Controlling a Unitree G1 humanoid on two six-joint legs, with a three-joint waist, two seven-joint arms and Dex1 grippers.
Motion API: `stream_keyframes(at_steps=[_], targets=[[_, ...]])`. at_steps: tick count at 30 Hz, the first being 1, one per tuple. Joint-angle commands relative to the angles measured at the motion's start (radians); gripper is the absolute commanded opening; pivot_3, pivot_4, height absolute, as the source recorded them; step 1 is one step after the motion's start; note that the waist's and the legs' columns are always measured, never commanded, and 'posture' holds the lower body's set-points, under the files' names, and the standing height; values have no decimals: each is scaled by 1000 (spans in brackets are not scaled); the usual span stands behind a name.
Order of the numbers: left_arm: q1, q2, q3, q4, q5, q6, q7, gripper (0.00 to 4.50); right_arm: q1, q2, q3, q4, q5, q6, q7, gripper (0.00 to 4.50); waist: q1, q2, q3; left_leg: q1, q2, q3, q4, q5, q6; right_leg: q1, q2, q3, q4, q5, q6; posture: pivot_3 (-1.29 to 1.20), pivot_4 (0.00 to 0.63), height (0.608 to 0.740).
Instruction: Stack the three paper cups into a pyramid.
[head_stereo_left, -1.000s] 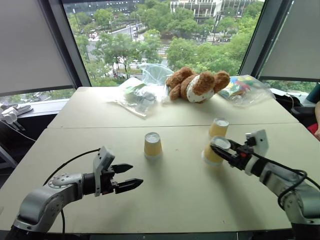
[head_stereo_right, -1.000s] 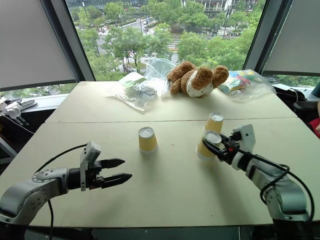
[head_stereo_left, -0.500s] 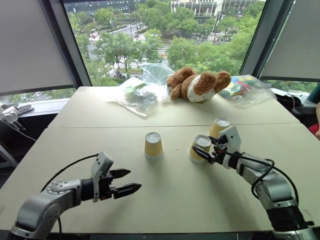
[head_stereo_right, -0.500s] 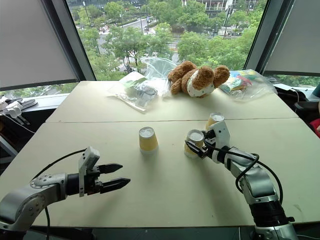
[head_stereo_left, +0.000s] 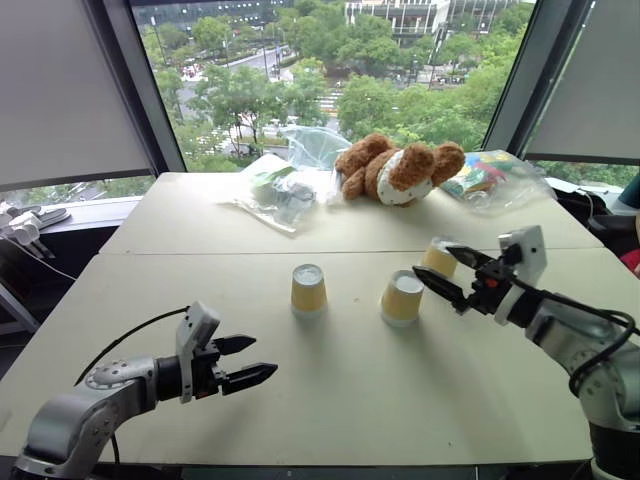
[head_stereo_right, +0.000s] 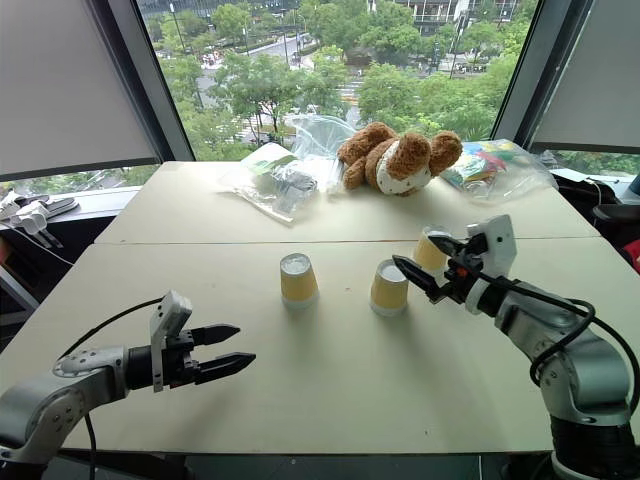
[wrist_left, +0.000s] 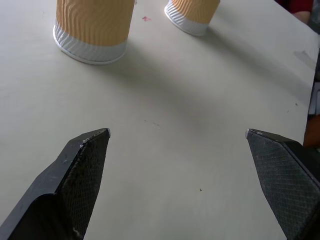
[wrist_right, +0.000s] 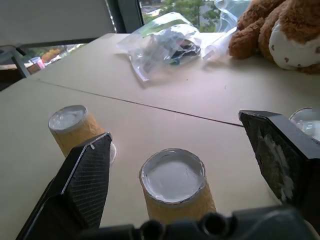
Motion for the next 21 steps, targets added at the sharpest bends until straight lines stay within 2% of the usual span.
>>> stream_keyframes(at_steps=[1, 4, 10, 21], targets=[[-34, -5, 3, 5, -9, -2, -12, 4500, -42, -15, -17, 112, -72, -90, -37, 4446, -1, 0, 0, 0, 0, 0, 0, 0, 0, 0, 0, 0, 0, 0, 0, 0, 150, 740], [-49, -14, -8, 11, -4, -3, -11, 4500, -100, 0, 53, 328, -200, -265, -34, 4446, -7, 0, 0, 1, 0, 1, 0, 0, 0, 0, 0, 0, 0, 0, 0, 0, 150, 740], [-31, -13, -14, -6, 11, -8, -1, 4500, -279, 80, 131, 711, -304, -500, -14, 4446, -29, 0, 0, 0, 1, 7, -1, 0, 0, -6, 0, 4, 6, 0, 0, 0, 150, 740], [1, -14, 11, -76, -11, 32, 59, 4500, -466, 119, 173, 1082, -360, -675, 49, 4446, -33, 0, 0, -1, 1, 12, -1, 0, 0, -10, 0, 8, 9, 0, 0, 0, 150, 740]])
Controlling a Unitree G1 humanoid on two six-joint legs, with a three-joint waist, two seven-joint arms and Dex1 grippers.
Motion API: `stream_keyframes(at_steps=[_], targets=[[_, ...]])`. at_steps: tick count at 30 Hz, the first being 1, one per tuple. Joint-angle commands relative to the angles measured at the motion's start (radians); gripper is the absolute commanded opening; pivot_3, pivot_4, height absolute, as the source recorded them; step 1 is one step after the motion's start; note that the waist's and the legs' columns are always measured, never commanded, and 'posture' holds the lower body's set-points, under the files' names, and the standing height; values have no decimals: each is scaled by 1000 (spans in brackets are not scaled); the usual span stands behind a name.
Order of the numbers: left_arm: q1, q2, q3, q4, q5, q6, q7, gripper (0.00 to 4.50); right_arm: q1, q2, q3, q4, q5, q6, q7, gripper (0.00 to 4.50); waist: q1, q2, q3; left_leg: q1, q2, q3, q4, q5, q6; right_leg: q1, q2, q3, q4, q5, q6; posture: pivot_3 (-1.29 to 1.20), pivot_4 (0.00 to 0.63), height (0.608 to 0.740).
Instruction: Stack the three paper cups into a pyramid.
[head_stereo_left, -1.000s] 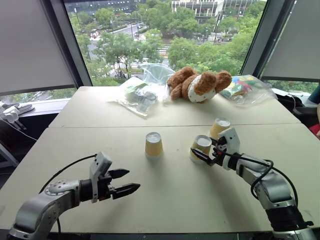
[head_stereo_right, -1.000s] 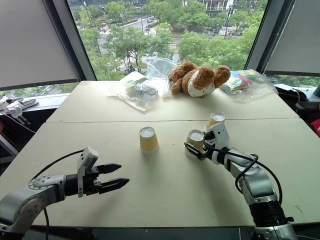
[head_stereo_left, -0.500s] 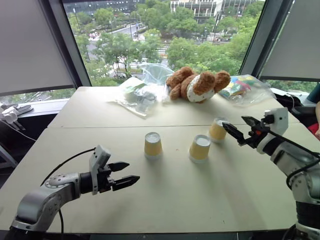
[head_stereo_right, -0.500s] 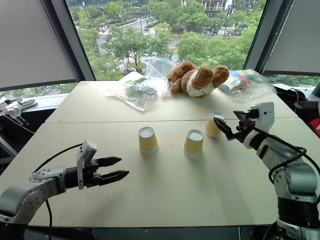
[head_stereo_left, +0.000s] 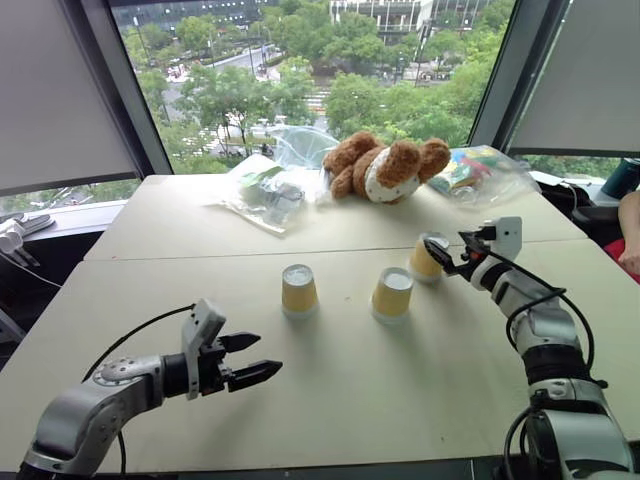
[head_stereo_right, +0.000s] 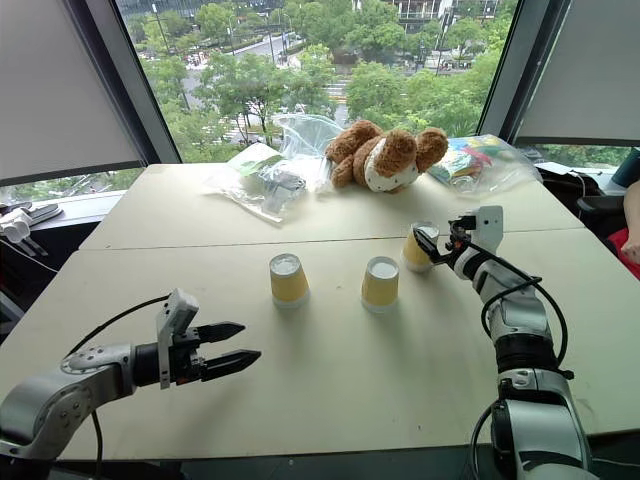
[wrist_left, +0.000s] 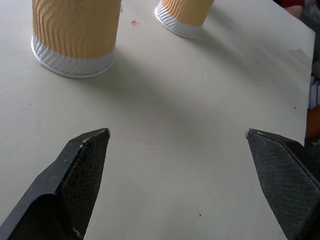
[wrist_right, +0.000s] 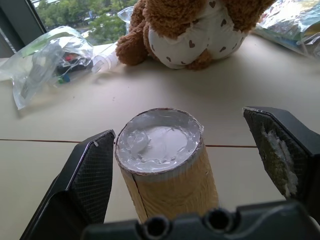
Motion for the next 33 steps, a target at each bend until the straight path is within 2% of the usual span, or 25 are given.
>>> stream_keyframes(at_steps=[1, 4, 5, 7, 9, 10, 14, 17, 22, 25, 28, 33], targets=[[-5, 5, 31, -45, -20, 16, 21, 4500, -57, 8, 2, 72, -17, -56, 24, 4446, -1, 0, 0, 0, 0, 1, 0, 0, 0, 0, 0, 1, 0, 0, 0, 0, 150, 740], [0, 8, 37, -55, -25, 27, 34, 4500, -91, 12, 7, 136, -31, -83, 32, 4446, -1, 0, 0, 0, 0, 4, 0, 0, 0, -2, 0, 3, 0, 0, 0, 0, 150, 740], [2, 8, 39, -58, -26, 29, 37, 4500, -101, 12, 7, 156, -36, -92, 32, 4226, -1, 0, 0, 0, 0, 4, 0, 0, 0, -2, 0, 4, 0, 0, 0, 0, 150, 740], [6, 7, 43, -60, -28, 30, 41, 4500, -112, 11, 11, 181, -47, -106, 35, 3610, -1, 0, 0, 0, 0, 6, 0, 0, 0, -3, 0, 5, 1, 0, 0, 0, 150, 740], [12, 8, 46, -57, -28, 25, 40, 4500, -120, 13, 13, 198, -53, -118, 39, 2624, -1, 0, 0, 0, 1, 6, 0, 0, 0, -3, 1, 6, 1, 0, 0, 0, 150, 740], [15, 7, 46, -56, -26, 22, 40, 4500, -124, 15, 11, 203, -52, -122, 39, 2269, -1, 0, 0, 0, 1, 6, 0, 0, 0, -3, 1, 6, 1, 0, 0, 0, 150, 740], [33, 4, 44, -48, -18, 7, 32, 4500, -126, 13, 1, 190, -43, -129, 42, 2239, -1, 0, 0, 0, 1, 8, 0, 0, 0, -3, 1, 7, 1, 0, 0, 0, 150, 740], [50, 7, 44, -39, -9, -11, 19, 4500, -89, -4, -13, 94, -21, -93, 50, 2239, -1, 0, 0, 0, 1, 8, -1, 0, 0, -4, 1, 8, 1, 0, 0, 0, 150, 740], [65, 14, 51, -10, 1, -37, -11, 4500, 182, -53, -32, -413, 56, 122, 66, 2239, 9, 0, 0, 0, 1, 8, 0, 0, 0, -5, 1, 8, 2, 0, 0, 0, 150, 740], [54, 15, 43, 15, 10, -47, -27, 4500, 295, -46, -35, -622, 93, 235, 30, 2239, 4, 0, 0, 0, 1, 9, -1, 0, 0, -5, 1, 9, 2, 0, 0, 0, 150, 740], [28, 16, 25, 43, 22, -52, -46, 4500, 378, -23, -28, -762, 109, 308, -17, 2239, 1, 0, 0, 1, 2, 10, 0, 0, 0, -5, 2, 10, 3, 0, 0, 0, 150, 740], [6, 18, 16, 66, 38, -57, -70, 4500, 450, 9, -39, -874, 144, 387, -69, 2239, 3, 0, 0, 1, 3, 10, -1, 0, 0, -5, 3, 11, 3, 0, 0, 0, 150, 740]])
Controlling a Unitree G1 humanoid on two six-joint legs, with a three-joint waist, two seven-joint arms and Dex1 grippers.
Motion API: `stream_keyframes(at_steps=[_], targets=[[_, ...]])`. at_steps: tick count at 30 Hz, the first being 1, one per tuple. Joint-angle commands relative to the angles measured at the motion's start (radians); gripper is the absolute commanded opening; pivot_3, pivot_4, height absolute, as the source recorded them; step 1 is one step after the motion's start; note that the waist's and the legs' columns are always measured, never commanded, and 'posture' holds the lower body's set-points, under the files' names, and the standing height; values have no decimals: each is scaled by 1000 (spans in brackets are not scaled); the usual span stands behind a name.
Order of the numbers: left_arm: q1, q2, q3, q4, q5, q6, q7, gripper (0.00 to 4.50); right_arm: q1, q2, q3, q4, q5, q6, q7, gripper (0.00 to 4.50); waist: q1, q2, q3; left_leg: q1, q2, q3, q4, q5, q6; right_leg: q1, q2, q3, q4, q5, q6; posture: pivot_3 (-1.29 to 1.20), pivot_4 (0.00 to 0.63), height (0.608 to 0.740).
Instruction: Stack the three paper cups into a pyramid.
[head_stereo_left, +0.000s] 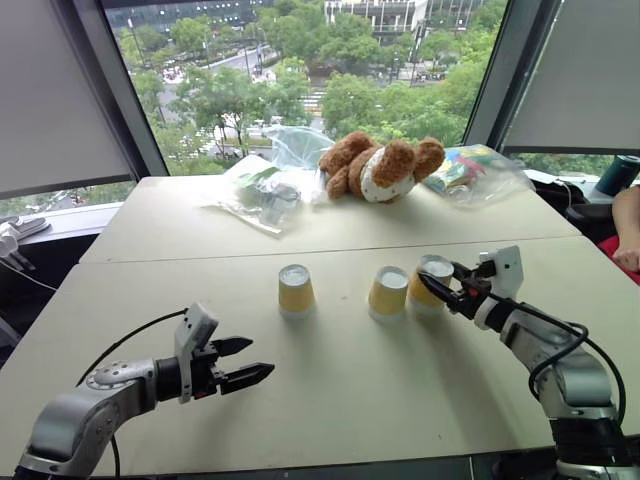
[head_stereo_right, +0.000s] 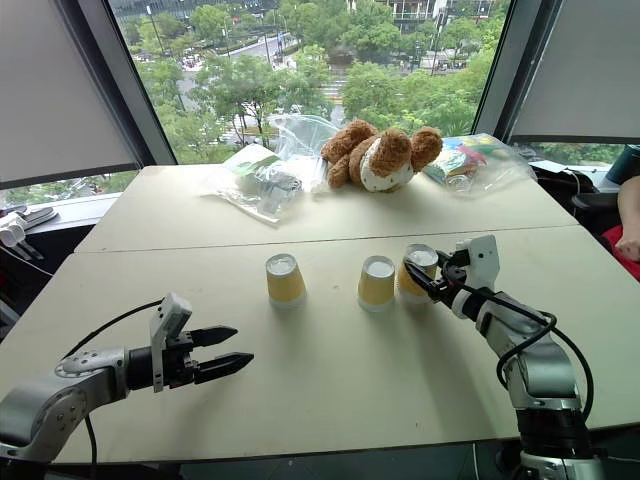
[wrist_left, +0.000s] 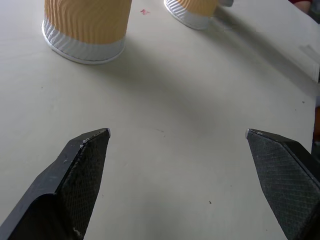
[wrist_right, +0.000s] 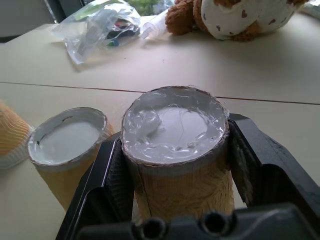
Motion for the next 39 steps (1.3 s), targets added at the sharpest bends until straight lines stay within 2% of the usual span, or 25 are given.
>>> stream_keyframes(at_steps=[1, 26, 30, 31, 36, 39], targets=[[-12, 11, 6, 7, 10, -24, -25, 4500, 21, 14, -27, -97, 38, 36, -28, 2239, 1, 0, 0, 0, 0, 0, 0, 0, 0, 0, 0, 0, 0, 0, 0, 0, 150, 740], [-55, -5, -7, -3, 11, 9, -7, 4500, 96, 45, 72, -100, -44, -22, -40, 2239, -1, 0, 0, 0, 0, 0, -1, 0, 0, 0, 0, 0, 0, 0, 0, 0, 150, 740], [-59, -7, -8, 0, 13, 10, -7, 4500, 101, 45, 69, -100, -47, -24, -37, 4212, -1, 0, 0, 0, 0, 0, -1, 0, 0, 0, 0, 0, 0, 0, 0, 0, 150, 740], [-62, -8, -7, 3, 14, 8, -6, 4500, 105, 41, 65, -106, -44, -21, -37, 4471, -1, 0, 0, 0, 0, 0, -1, 0, 0, -1, 0, 0, 0, 0, 0, 0, 150, 740], [-117, -25, 9, 65, 59, -57, 17, 4500, 147, 7, 2, -201, 11, 14, -19, 4471, 11, 0, 0, 0, 0, 0, 0, 0, 0, 0, 0, 0, 0, 0, 0, 0, 150, 740], [-182, -23, 17, 131, 80, -89, 2, 4500, 206, -48, -91, -340, 103, 99, 5, 4471, 23, 0, 0, 0, -1, 0, 0, 0, 0, 0, 0, 0, 0, 0, 0, 0, 150, 740]])
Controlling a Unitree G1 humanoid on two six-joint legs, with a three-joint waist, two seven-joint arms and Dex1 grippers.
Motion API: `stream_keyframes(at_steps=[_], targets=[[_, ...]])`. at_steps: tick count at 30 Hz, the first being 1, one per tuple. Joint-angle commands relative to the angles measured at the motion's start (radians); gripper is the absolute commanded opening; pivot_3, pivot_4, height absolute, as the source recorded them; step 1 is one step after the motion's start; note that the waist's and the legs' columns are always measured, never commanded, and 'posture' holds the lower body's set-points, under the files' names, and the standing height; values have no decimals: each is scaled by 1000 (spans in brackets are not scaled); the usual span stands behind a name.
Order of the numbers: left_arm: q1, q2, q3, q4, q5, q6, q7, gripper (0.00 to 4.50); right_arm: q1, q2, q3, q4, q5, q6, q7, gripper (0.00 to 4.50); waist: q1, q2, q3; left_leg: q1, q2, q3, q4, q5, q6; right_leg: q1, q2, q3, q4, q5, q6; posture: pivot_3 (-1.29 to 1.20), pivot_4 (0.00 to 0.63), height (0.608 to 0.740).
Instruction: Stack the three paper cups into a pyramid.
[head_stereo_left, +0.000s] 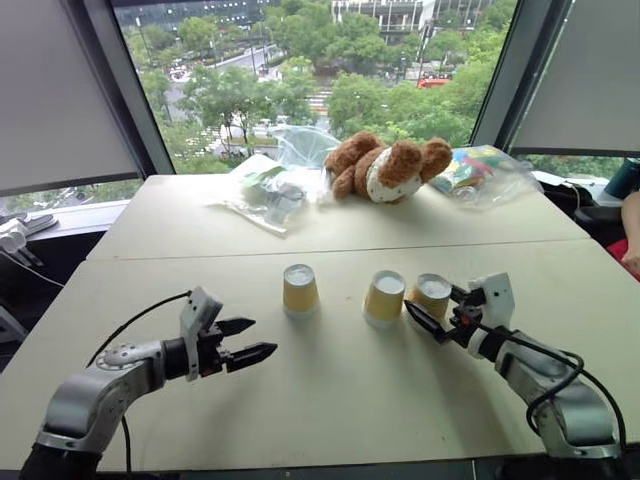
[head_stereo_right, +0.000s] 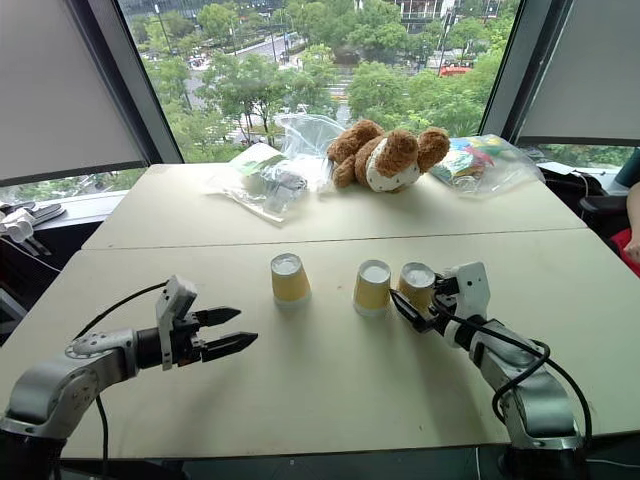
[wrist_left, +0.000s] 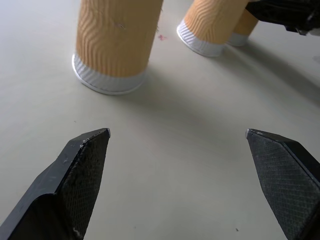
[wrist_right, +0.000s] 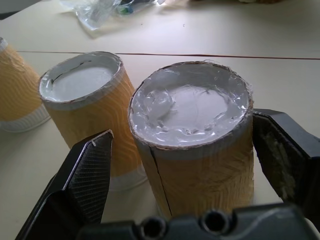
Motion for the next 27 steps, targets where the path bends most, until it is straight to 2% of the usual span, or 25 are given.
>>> stream_keyframes(at_steps=[1, 5, 8, 11, 16, 20, 27], targets=[[-69, 12, 26, 63, 25, -56, -24, 4500, 45, -69, -132, -195, 120, 88, 28, 4471, 8, 0, 0, 0, 0, 0, 0, 0, 0, 0, 0, 0, 0, 0, 0, 0, 150, 740], [-155, 7, -6, 155, 63, -124, -83, 4500, 101, -163, -255, -315, 233, 208, 51, 4471, 12, 0, 0, 0, 0, 0, 1, 0, 0, 1, 0, 0, 0, 0, 0, 0, 150, 740], [-250, -25, -68, 262, 153, -235, -107, 4500, 138, -254, -358, -373, 316, 296, 83, 4471, 17, -1, 0, 0, -1, 0, 1, 0, 0, 2, 0, -1, 0, 0, 0, 0, 150, 740], [-347, -71, -132, 398, 226, -342, -162, 4500, 131, -331, -407, -399, 405, 374, 103, 4471, 15, -2, 0, 0, -1, 0, 2, -1, 1, 3, 0, -1, -1, 1, 1, 0, 150, 740], [-486, -157, -186, 631, 302, -492, -251, 4500, 94, -380, -377, -456, 595, 480, 80, 4471, 9, -3, 1, 0, 0, 1, 3, -1, 1, 3, 1, -1, -1, 1, 2, 0, 150, 740], [-564, -217, -191, 785, 338, -582, -281, 4500, 71, -361, -310, -480, 616, 481, 23, 4471, 10, -4, 1, 0, 0, 2, 3, -1, 2, 3, 1, -1, 0, 1, 2, 0, 150, 740], [-654, -292, -154, 953, 351, -659, -285, 4500, 80, -350, -265, -495, 634, 463, -31, 4471, 12, -7, 1, -1, -1, 1, 5, -1, 2, 3, 0, -1, 0, 1, 3, 0, 150, 740]])
